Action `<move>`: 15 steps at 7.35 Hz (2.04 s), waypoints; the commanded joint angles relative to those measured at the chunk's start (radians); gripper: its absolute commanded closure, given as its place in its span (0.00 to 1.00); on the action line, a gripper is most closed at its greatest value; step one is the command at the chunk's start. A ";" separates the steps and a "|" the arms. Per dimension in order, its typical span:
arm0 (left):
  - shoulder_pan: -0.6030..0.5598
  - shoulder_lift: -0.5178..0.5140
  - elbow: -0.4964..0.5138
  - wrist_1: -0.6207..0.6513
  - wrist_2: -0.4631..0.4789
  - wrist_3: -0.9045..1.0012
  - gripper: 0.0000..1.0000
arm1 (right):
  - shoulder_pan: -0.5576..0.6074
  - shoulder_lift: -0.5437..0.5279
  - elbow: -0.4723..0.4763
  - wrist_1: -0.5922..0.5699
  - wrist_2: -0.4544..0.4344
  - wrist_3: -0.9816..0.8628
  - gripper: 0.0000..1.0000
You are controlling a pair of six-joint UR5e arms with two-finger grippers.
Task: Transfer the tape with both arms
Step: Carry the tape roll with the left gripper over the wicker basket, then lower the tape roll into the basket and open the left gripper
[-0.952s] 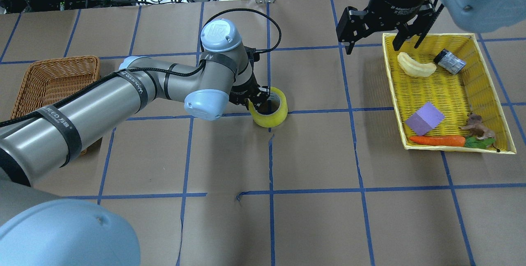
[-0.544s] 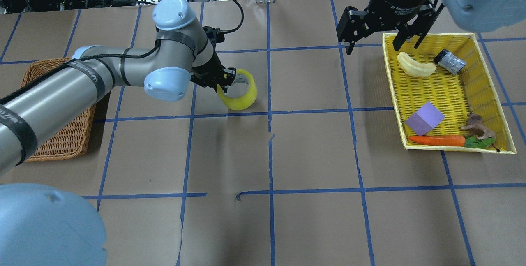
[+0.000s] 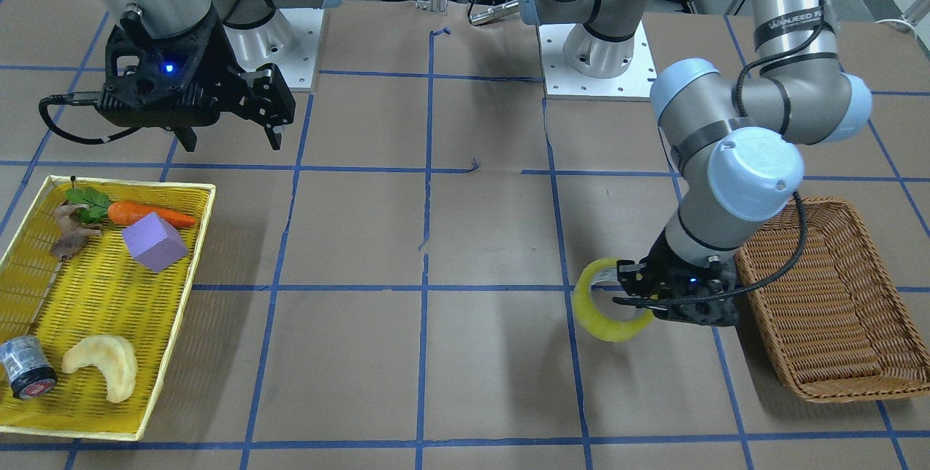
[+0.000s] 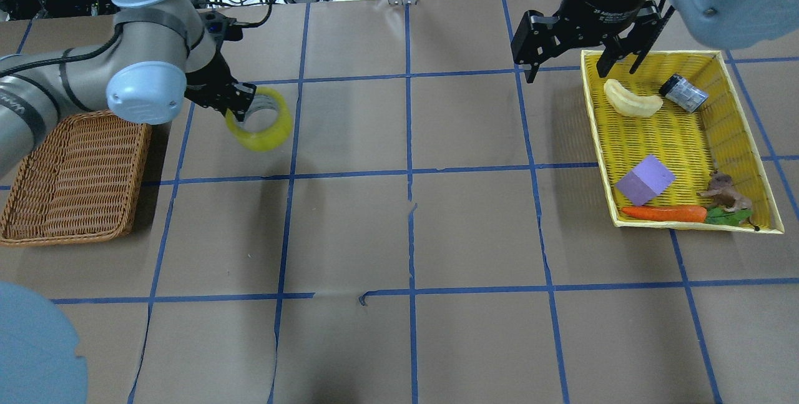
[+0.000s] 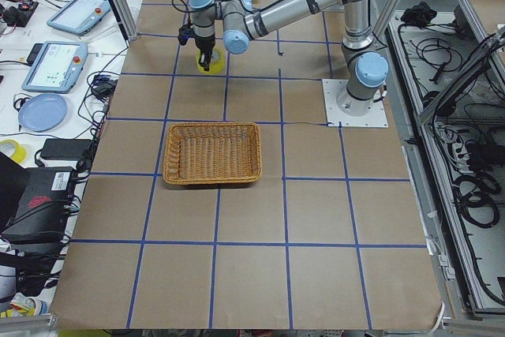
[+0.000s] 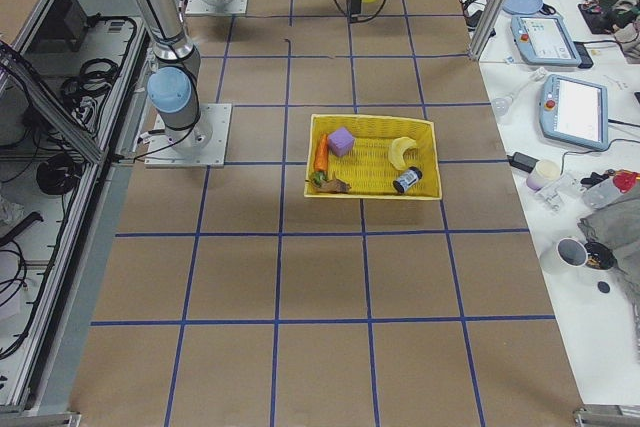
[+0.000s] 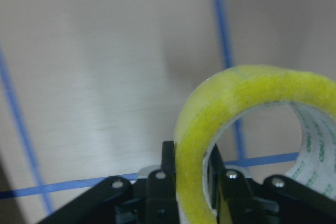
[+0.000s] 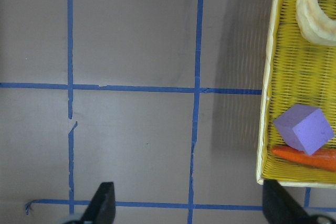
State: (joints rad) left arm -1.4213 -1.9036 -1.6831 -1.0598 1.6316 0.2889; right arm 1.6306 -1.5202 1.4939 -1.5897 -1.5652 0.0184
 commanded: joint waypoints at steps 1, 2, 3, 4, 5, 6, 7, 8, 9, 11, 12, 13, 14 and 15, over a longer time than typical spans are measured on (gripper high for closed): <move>0.181 0.060 -0.001 -0.046 0.072 0.181 1.00 | 0.002 0.000 -0.001 0.000 0.002 0.000 0.00; 0.293 0.075 -0.004 -0.046 0.074 0.335 1.00 | 0.002 0.000 0.000 0.000 0.004 0.000 0.00; 0.408 0.075 -0.007 -0.045 0.064 0.458 1.00 | 0.002 0.000 0.000 0.000 0.005 0.000 0.00; 0.486 0.066 -0.009 -0.033 0.063 0.525 1.00 | 0.002 0.000 0.000 0.000 0.005 0.000 0.00; 0.517 0.051 -0.003 -0.025 0.063 0.555 1.00 | 0.002 0.000 0.000 0.000 0.005 0.000 0.00; 0.521 0.041 -0.010 0.015 0.063 0.572 1.00 | 0.002 0.000 0.000 0.000 0.007 0.000 0.00; 0.521 0.023 -0.013 0.041 0.060 0.572 1.00 | 0.002 0.000 0.000 0.000 0.007 0.000 0.00; 0.521 -0.017 -0.015 0.067 -0.013 0.561 1.00 | 0.002 -0.002 0.002 0.000 0.008 0.000 0.00; 0.521 -0.056 -0.027 0.108 -0.062 0.555 1.00 | 0.002 -0.002 0.003 0.000 0.008 0.000 0.00; 0.521 -0.097 -0.030 0.150 -0.061 0.549 0.80 | 0.002 -0.002 0.006 -0.001 0.008 0.000 0.00; 0.521 -0.098 -0.030 0.150 -0.059 0.553 0.74 | 0.002 -0.002 0.006 -0.001 0.008 0.000 0.00; 0.521 -0.098 -0.027 0.150 -0.059 0.561 0.63 | 0.002 -0.002 0.006 -0.001 0.008 0.000 0.00; 0.522 -0.098 -0.024 0.158 -0.059 0.561 0.47 | 0.002 -0.002 0.006 0.000 0.008 0.000 0.00; 0.521 -0.098 -0.030 0.237 -0.059 0.566 0.07 | 0.002 -0.002 0.006 -0.001 0.008 0.000 0.00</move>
State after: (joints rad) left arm -0.8997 -2.0013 -1.7103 -0.8863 1.5723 0.8499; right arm 1.6321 -1.5217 1.5002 -1.5901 -1.5570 0.0184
